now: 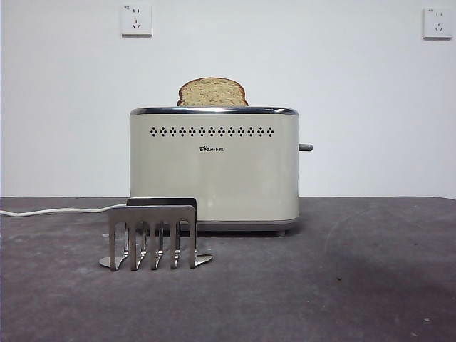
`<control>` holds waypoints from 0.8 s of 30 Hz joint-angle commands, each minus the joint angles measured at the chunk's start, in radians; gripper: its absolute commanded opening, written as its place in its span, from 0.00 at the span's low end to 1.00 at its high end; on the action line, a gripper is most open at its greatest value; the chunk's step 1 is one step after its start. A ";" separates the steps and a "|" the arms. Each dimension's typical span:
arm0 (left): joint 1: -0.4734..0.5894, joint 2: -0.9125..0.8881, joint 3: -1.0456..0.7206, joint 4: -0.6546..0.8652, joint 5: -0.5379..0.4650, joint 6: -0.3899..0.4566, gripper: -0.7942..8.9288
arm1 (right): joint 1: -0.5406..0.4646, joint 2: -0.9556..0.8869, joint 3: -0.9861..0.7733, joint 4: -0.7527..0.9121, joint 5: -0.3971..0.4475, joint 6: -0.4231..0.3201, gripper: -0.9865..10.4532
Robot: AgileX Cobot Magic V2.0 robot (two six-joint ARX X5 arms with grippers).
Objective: Pick up a slice of bread from the rack,put the bread on the toaster,press the button
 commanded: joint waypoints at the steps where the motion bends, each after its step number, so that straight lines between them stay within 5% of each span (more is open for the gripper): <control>1: 0.003 -0.002 -0.010 -0.009 0.000 -0.012 0.08 | -0.002 -0.029 -0.043 0.006 0.002 0.031 0.09; 24: 0.003 -0.002 -0.010 -0.009 -0.001 -0.011 0.08 | -0.002 -0.063 -0.087 -0.050 0.002 0.089 0.09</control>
